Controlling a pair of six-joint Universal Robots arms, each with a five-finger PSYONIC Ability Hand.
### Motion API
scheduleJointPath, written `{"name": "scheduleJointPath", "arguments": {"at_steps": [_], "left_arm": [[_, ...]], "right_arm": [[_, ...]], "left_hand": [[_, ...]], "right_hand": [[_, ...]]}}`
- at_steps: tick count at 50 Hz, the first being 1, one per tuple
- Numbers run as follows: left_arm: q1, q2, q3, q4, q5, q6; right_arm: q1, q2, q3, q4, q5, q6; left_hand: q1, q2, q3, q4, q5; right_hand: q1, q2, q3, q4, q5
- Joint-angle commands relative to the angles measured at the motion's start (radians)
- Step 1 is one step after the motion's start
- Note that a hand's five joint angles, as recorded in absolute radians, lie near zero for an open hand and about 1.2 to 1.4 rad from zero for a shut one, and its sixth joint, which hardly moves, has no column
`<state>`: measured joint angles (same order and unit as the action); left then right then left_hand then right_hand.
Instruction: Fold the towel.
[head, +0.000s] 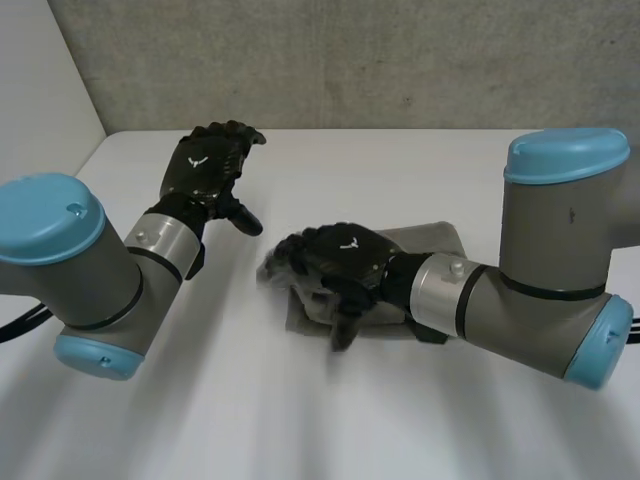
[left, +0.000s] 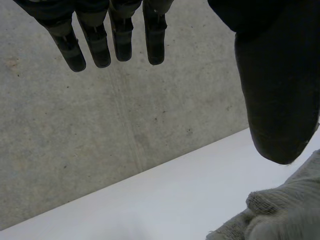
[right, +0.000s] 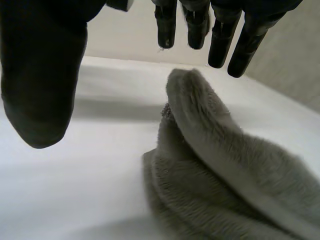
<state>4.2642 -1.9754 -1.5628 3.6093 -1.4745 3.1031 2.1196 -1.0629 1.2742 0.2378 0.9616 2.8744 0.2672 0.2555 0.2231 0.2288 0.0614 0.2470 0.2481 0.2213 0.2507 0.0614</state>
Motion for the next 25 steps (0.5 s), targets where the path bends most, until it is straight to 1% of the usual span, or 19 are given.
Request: {"name": "scheduleJointPath", "arguments": {"at_steps": [1,5,6,7,10,11,12,13,14,15,16,17,18,20,21,23,24,25], "left_arm": [[0.017,0.001,0.004,0.000,-0.003,-0.001],[0.028,0.001,0.006,0.000,-0.003,0.000],[0.031,0.003,0.006,0.000,-0.003,0.000],[0.031,0.003,0.006,0.000,-0.003,0.000],[0.031,0.001,0.004,-0.001,0.003,0.002],[0.022,0.000,0.001,-0.001,0.005,0.003],[0.022,0.000,0.001,-0.001,0.005,0.003],[0.016,-0.002,-0.002,-0.003,0.008,0.006],[-0.001,-0.002,0.000,-0.008,0.011,0.006],[-0.001,-0.002,0.000,-0.008,0.011,0.006],[-0.032,-0.002,0.004,-0.018,0.020,0.006],[-0.067,-0.003,0.013,-0.035,0.040,0.005],[-0.067,-0.003,0.013,-0.035,0.040,0.005],[-0.115,-0.011,0.045,-0.087,0.081,0.002],[-0.115,-0.011,0.046,-0.087,0.082,0.002],[-0.151,-0.029,0.093,-0.158,0.097,0.005],[-0.152,-0.029,0.093,-0.158,0.097,0.005],[-0.167,-0.058,0.121,-0.194,0.095,0.006]], "right_arm": [[-0.026,-0.003,-0.009,0.135,-0.027,0.020],[-0.053,-0.031,0.016,0.152,-0.034,0.016],[-0.070,-0.058,0.037,0.153,-0.035,0.008],[-0.084,-0.087,0.063,0.149,-0.026,-0.013],[-0.102,-0.112,0.093,0.146,-0.018,-0.052],[-0.130,-0.132,0.117,0.144,-0.002,-0.097],[-0.159,-0.144,0.143,0.144,0.037,-0.142],[-0.159,-0.144,0.143,0.144,0.037,-0.142],[-0.180,-0.152,0.174,0.140,0.087,-0.180],[-0.197,-0.155,0.206,0.126,0.153,-0.210],[-0.197,-0.155,0.206,0.126,0.154,-0.210],[-0.205,-0.155,0.239,0.092,0.211,-0.236],[-0.205,-0.155,0.240,0.092,0.212,-0.236],[-0.213,-0.151,0.310,-0.018,0.294,-0.263],[-0.213,-0.151,0.310,-0.018,0.295,-0.264],[-0.224,-0.144,0.373,-0.127,0.337,-0.279],[-0.224,-0.144,0.399,-0.181,0.342,-0.280],[-0.224,-0.144,0.399,-0.181,0.342,-0.280]], "left_hand": [[-0.071,-0.060,-0.049,-0.054,-0.040],[-0.071,-0.060,-0.049,-0.054,-0.040],[-0.071,-0.060,-0.049,-0.054,-0.040],[-0.071,-0.060,-0.049,-0.054,-0.040],[-0.071,-0.060,-0.049,-0.054,-0.040],[-0.071,-0.060,-0.049,-0.054,-0.040],[-0.071,-0.060,-0.049,-0.054,-0.040],[-0.071,-0.060,-0.049,-0.054,-0.040],[-0.071,-0.060,-0.049,-0.054,-0.040],[-0.071,-0.060,-0.049,-0.054,-0.040],[-0.071,-0.060,-0.049,-0.054,-0.040],[-0.071,-0.060,-0.049,-0.054,-0.040],[-0.071,-0.060,-0.049,-0.054,-0.040],[-0.048,-0.036,-0.049,-0.054,-0.017],[-0.048,-0.036,-0.049,-0.054,-0.017],[-0.033,-0.022,-0.049,-0.054,-0.002],[-0.033,-0.021,-0.049,-0.054,-0.002],[-0.027,-0.016,-0.049,-0.054,0.004]], "right_hand": [[-0.073,-0.074,-0.047,-0.076,-0.061],[-0.073,-0.074,-0.047,-0.076,-0.061],[-0.073,-0.074,-0.047,-0.076,-0.061],[-0.073,-0.074,-0.047,-0.076,-0.061],[-0.073,-0.074,-0.047,-0.076,-0.061],[-0.073,-0.074,-0.047,-0.076,-0.061],[-0.073,-0.074,-0.047,-0.076,-0.061],[-0.073,-0.074,-0.047,-0.076,-0.061],[-0.073,-0.074,-0.047,-0.076,-0.061],[-0.073,-0.074,-0.047,-0.076,-0.061],[-0.073,-0.074,-0.047,-0.076,-0.061],[-0.073,-0.074,-0.047,-0.076,-0.061],[-0.073,-0.074,-0.047,-0.076,-0.061],[-0.073,-0.074,-0.047,-0.076,-0.061],[-0.073,-0.074,-0.047,-0.076,-0.061],[-0.073,-0.074,-0.047,-0.076,-0.061],[-0.073,-0.074,-0.047,-0.076,-0.061],[-0.073,-0.074,-0.047,-0.076,-0.061]]}}
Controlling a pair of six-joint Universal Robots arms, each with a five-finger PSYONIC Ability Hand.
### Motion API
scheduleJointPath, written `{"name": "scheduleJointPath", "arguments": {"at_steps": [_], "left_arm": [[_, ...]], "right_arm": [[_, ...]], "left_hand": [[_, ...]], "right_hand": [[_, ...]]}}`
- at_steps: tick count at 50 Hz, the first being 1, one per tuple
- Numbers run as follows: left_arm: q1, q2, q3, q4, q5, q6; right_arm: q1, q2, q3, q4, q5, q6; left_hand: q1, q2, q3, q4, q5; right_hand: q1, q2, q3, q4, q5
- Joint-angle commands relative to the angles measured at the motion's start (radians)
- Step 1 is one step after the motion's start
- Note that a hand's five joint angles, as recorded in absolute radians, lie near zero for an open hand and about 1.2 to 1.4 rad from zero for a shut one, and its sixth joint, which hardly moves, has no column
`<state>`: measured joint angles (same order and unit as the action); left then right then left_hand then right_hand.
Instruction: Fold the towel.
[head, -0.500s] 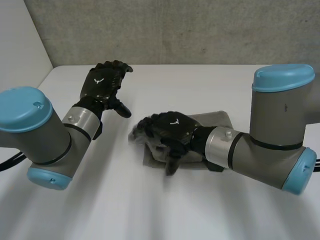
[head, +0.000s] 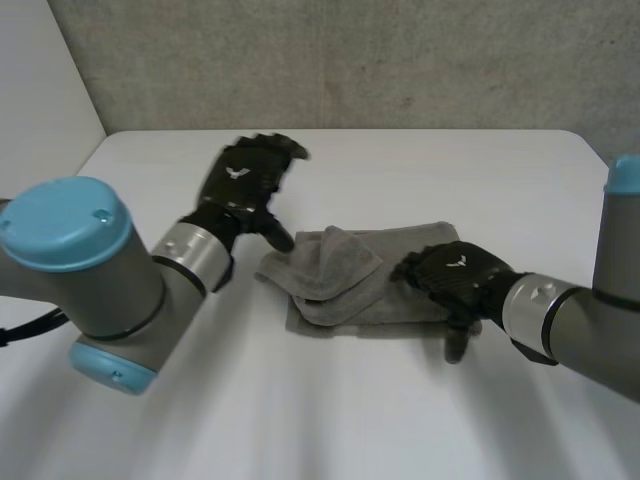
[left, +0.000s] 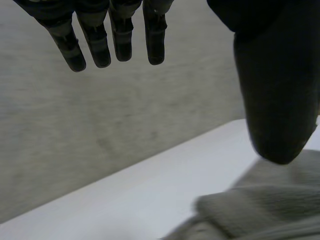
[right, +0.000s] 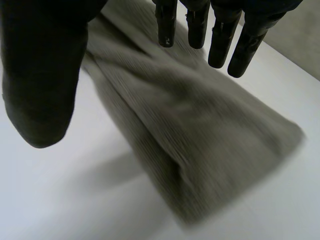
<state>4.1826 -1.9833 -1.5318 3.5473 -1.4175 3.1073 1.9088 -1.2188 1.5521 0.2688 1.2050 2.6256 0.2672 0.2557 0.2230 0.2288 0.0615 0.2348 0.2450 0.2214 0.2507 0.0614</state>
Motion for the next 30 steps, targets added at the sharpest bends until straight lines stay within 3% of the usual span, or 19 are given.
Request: {"name": "scheduleJointPath", "arguments": {"at_steps": [1,4,7,16,23,24,29,30], "left_arm": [[-0.104,-0.086,0.123,-0.161,0.035,0.005],[-0.119,-0.118,0.154,-0.189,0.026,0.007],[-0.134,-0.199,0.225,-0.225,-0.040,0.020],[-0.161,-0.298,0.268,-0.234,-0.135,0.111],[-0.157,-0.380,0.328,-0.189,-0.221,0.132],[-0.157,-0.381,0.328,-0.189,-0.221,0.132],[-0.150,-0.404,0.335,-0.182,-0.230,0.154],[-0.145,-0.404,0.335,-0.179,-0.235,0.155]], "right_arm": [[-0.014,0.013,0.138,-0.261,0.100,-0.026],[-0.014,0.021,0.164,-0.354,0.102,-0.015],[-0.014,0.053,0.174,-0.419,0.110,-0.013],[-0.014,0.108,0.177,-0.444,0.107,-0.007],[-0.016,0.125,0.189,-0.457,0.100,-0.009],[-0.016,0.125,0.189,-0.457,0.100,-0.009],[-0.025,0.125,0.189,-0.454,0.085,-0.010],[-0.025,0.125,0.189,-0.454,0.085,-0.010]], "left_hand": [[-0.027,-0.016,-0.048,-0.054,0.004],[-0.027,-0.016,-0.048,-0.054,0.004],[-0.024,-0.013,-0.048,-0.054,0.007],[-0.033,-0.022,-0.048,-0.054,-0.002],[-0.030,-0.019,-0.048,-0.054,0.001],[-0.030,-0.019,-0.048,-0.054,0.001],[-0.030,-0.019,-0.048,-0.054,0.001],[-0.030,-0.019,-0.048,-0.054,0.001]], "right_hand": [[-0.060,-0.070,-0.047,-0.076,-0.061],[-0.060,-0.070,-0.047,-0.076,-0.061],[-0.060,-0.070,-0.047,-0.076,-0.061],[0.026,0.016,-0.047,-0.076,0.025],[0.597,0.587,-0.047,-0.076,0.596],[0.599,0.589,-0.047,-0.076,0.598],[1.144,1.134,-0.047,-0.076,1.143],[1.145,1.135,-0.047,-0.076,1.144]]}}
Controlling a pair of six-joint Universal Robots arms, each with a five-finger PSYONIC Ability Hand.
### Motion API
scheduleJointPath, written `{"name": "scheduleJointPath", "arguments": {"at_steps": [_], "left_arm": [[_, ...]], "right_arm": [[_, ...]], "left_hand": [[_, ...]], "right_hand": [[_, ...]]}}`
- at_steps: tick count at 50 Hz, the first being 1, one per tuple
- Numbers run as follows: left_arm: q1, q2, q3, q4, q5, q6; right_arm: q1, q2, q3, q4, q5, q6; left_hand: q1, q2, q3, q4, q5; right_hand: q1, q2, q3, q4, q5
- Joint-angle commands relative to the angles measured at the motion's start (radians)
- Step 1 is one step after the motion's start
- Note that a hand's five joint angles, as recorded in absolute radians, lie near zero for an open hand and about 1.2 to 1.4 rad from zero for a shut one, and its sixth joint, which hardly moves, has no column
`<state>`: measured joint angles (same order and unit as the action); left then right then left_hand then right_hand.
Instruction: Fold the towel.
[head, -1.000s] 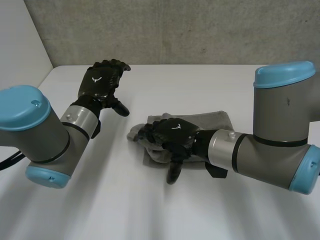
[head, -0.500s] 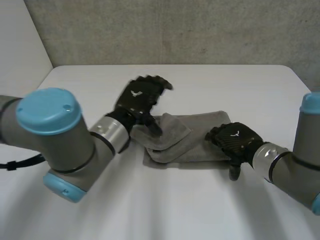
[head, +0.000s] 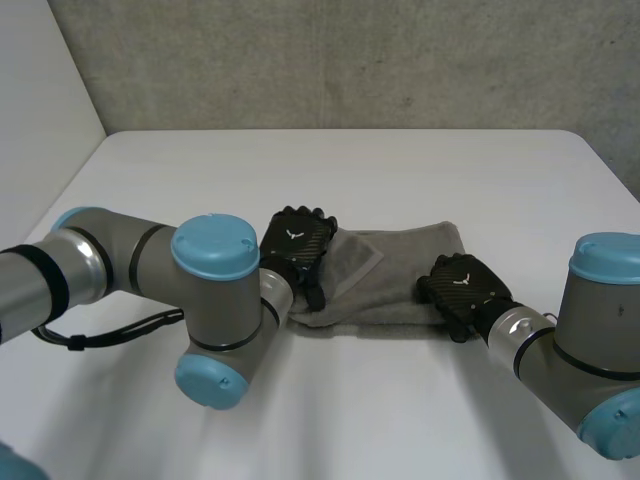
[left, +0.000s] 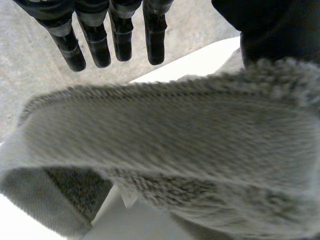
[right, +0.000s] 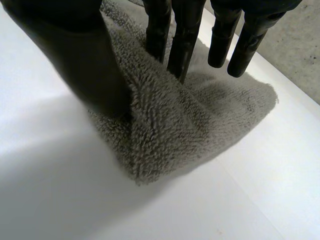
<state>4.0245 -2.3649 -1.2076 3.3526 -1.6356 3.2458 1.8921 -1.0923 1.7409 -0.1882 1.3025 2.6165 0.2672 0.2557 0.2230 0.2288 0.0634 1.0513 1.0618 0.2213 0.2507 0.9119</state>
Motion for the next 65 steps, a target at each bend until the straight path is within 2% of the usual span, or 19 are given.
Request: {"name": "scheduleJointPath", "arguments": {"at_steps": [1,8,15,20,27,28,29,31,34,39,48,50,53,55,59,65], "left_arm": [[0.021,-0.019,0.008,0.021,-0.032,0.015],[0.106,0.007,-0.015,0.063,-0.104,0.020],[0.128,0.018,-0.029,0.070,-0.107,0.022],[0.180,0.009,-0.040,0.067,-0.113,0.015],[0.179,0.032,-0.092,0.068,-0.107,0.006],[0.173,0.050,-0.105,0.068,-0.105,0.006],[0.172,0.050,-0.105,0.068,-0.105,0.006],[0.168,0.078,-0.121,0.068,-0.104,0.005],[0.154,0.144,-0.161,0.070,-0.098,-0.005],[0.136,0.272,-0.237,0.070,-0.038,-0.018],[0.136,0.334,-0.328,0.070,0.073,-0.018],[0.134,0.332,-0.357,0.070,0.140,-0.015],[0.134,0.332,-0.366,0.068,0.183,-0.015],[0.134,0.332,-0.383,0.057,0.256,-0.009],[0.131,0.332,-0.395,0.056,0.281,-0.005],[0.126,0.312,-0.397,0.065,0.275,-0.003]], "right_arm": [[-0.008,-0.001,0.000,0.003,-0.012,-0.004],[-0.010,-0.001,0.000,0.003,-0.012,-0.007],[-0.010,0.002,-0.003,0.004,-0.014,-0.010],[-0.011,0.002,-0.006,0.007,-0.014,-0.010],[-0.011,-0.004,-0.006,0.016,-0.006,-0.016],[-0.011,-0.011,-0.006,0.018,-0.002,-0.016],[-0.011,-0.011,-0.006,0.018,-0.002,-0.016],[-0.011,-0.040,0.003,0.019,-0.003,-0.015],[-0.013,-0.087,0.015,0.030,-0.003,-0.007],[-0.040,-0.155,0.037,0.061,-0.006,0.002],[-0.090,-0.201,0.101,0.093,-0.057,0.004],[-0.096,-0.201,0.112,0.090,-0.060,0.004],[-0.102,-0.196,0.123,0.085,-0.062,0.005],[-0.103,-0.192,0.131,0.081,-0.062,0.005],[-0.113,-0.185,0.150,0.059,-0.049,0.013],[-0.133,-0.185,0.163,0.029,-0.051,0.051]], "left_hand": [[-0.030,-0.019,-0.048,-0.054,-0.001],[-0.036,-0.025,-0.048,-0.054,-0.007],[-0.039,-0.027,-0.048,-0.054,-0.010],[-0.042,-0.030,-0.048,-0.054,-0.013],[-0.051,-0.039,-0.048,-0.054,-0.021],[-0.051,-0.039,-0.048,-0.054,-0.021],[-0.051,-0.039,-0.048,-0.054,-0.021],[-0.054,-0.042,-0.048,-0.054,-0.024],[-0.057,-0.045,-0.048,-0.054,-0.027],[-0.045,-0.033,-0.048,-0.054,-0.016],[-0.027,-0.016,-0.048,-0.054,0.002],[0.011,0.022,-0.048,-0.054,0.040],[0.034,0.046,-0.048,-0.054,0.064],[0.075,0.087,-0.048,-0.054,0.105],[0.078,0.090,-0.048,-0.054,0.108],[0.078,0.090,-0.048,-0.054,0.108]], "right_hand": [[0.345,0.334,-0.047,-0.076,0.310],[0.345,0.334,-0.047,-0.076,0.310],[0.345,0.334,-0.047,-0.076,0.310],[0.345,0.334,-0.047,-0.076,0.310],[0.334,0.324,-0.047,-0.076,0.299],[0.125,0.114,-0.047,-0.076,0.090],[0.123,0.112,-0.047,-0.076,0.088],[-0.514,-0.525,-0.047,-0.076,-0.549],[-0.634,-0.645,-0.047,-0.076,-0.669],[-0.705,-0.715,-0.047,-0.076,-0.740],[-0.679,-0.689,-0.047,-0.076,-0.714],[-0.676,-0.686,-0.047,-0.076,-0.711],[-0.655,-0.666,-0.047,-0.076,-0.690],[-0.635,-0.645,-0.047,-0.076,-0.670],[-0.553,-0.563,-0.047,-0.076,-0.588],[-0.441,-0.451,-0.047,-0.076,-0.476]]}}
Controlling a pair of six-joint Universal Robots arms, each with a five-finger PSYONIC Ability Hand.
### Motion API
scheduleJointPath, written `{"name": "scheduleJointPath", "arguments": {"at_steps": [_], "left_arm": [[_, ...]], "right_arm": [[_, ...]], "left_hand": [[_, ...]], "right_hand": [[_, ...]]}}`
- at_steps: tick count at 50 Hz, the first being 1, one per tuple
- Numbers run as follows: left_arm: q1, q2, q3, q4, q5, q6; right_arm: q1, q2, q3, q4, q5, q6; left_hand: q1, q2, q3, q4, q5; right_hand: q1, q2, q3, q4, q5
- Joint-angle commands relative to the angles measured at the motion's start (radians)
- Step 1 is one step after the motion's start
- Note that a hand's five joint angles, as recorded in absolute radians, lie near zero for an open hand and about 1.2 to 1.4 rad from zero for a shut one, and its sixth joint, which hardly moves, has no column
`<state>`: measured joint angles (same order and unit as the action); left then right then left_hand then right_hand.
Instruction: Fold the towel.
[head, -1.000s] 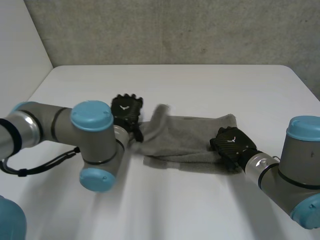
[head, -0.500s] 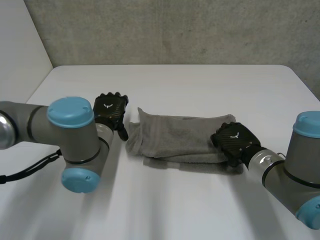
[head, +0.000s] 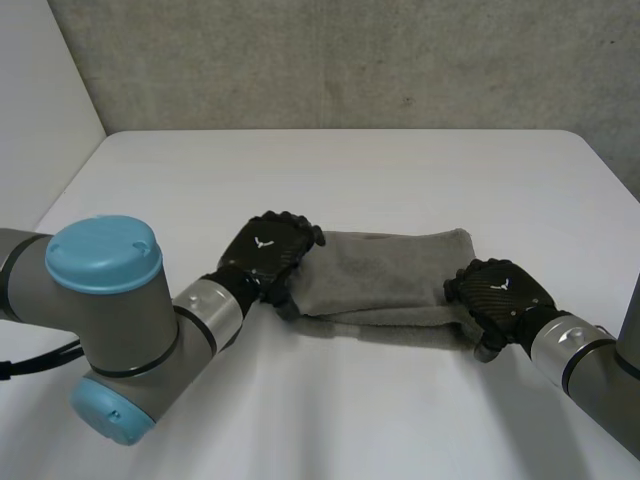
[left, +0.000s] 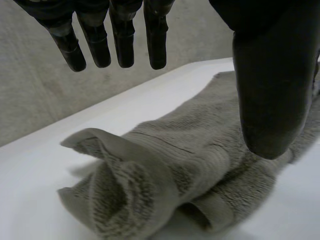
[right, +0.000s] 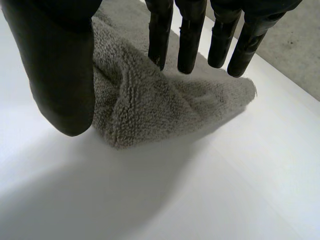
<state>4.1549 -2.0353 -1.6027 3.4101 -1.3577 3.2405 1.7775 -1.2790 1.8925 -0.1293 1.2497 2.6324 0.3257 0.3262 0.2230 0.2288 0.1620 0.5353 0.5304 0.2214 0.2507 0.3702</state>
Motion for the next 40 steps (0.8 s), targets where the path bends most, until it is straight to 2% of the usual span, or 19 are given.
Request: {"name": "scheduleJointPath", "arguments": {"at_steps": [1,4,10,16,22,27,29,35,37,40], "left_arm": [[-0.004,-0.034,0.003,0.011,-0.004,0.002],[-0.002,-0.072,0.018,0.006,-0.018,0.002],[-0.001,-0.086,0.029,0.008,-0.047,0.002],[0.004,-0.086,0.018,0.011,-0.057,0.004],[0.010,-0.083,0.006,0.011,-0.057,0.002],[0.017,-0.089,0.013,0.011,-0.058,0.004],[0.021,-0.094,0.018,0.009,-0.060,0.004],[0.024,-0.109,0.027,0.006,-0.060,0.028],[0.028,-0.112,0.029,0.005,-0.060,0.047],[0.031,-0.112,0.029,0.003,-0.061,0.048]], "right_arm": [[-0.020,0.001,0.011,-0.042,-0.001,0.055],[-0.018,0.007,0.008,-0.081,-0.007,0.118],[0.022,0.029,-0.006,-0.110,-0.007,0.190],[0.112,0.065,-0.042,-0.130,0.004,0.204],[0.145,0.107,-0.056,-0.145,0.005,0.202],[0.154,0.148,-0.067,-0.176,0.005,0.201],[0.154,0.162,-0.073,-0.200,0.005,0.195],[0.152,0.165,-0.079,-0.225,0.016,0.195],[0.149,0.164,-0.079,-0.237,0.023,0.193],[0.143,0.161,-0.079,-0.248,0.031,0.190]], "left_hand": [[0.026,0.025,-0.048,-0.054,0.015],[0.131,0.131,-0.048,-0.054,0.120],[0.137,0.137,-0.048,-0.054,0.127],[0.126,0.125,-0.048,-0.054,0.115],[0.123,0.122,-0.048,-0.054,0.112],[0.126,0.125,-0.048,-0.054,0.115],[0.126,0.125,-0.048,-0.054,0.115],[0.134,0.134,-0.048,-0.054,0.124],[0.137,0.137,-0.048,-0.054,0.126],[0.137,0.137,-0.048,-0.054,0.126]], "right_hand": [[0.110,0.115,-0.047,-0.076,0.101],[0.122,0.127,-0.047,-0.076,0.113],[0.113,0.118,-0.047,-0.076,0.104],[0.116,0.121,-0.047,-0.076,0.107],[0.131,0.136,-0.047,-0.076,0.122],[0.254,0.259,-0.047,-0.076,0.245],[0.412,0.417,-0.047,-0.076,0.403],[0.642,0.647,-0.047,-0.076,0.632],[0.860,0.865,-0.047,-0.076,0.850],[0.861,0.866,-0.047,-0.076,0.852]]}}
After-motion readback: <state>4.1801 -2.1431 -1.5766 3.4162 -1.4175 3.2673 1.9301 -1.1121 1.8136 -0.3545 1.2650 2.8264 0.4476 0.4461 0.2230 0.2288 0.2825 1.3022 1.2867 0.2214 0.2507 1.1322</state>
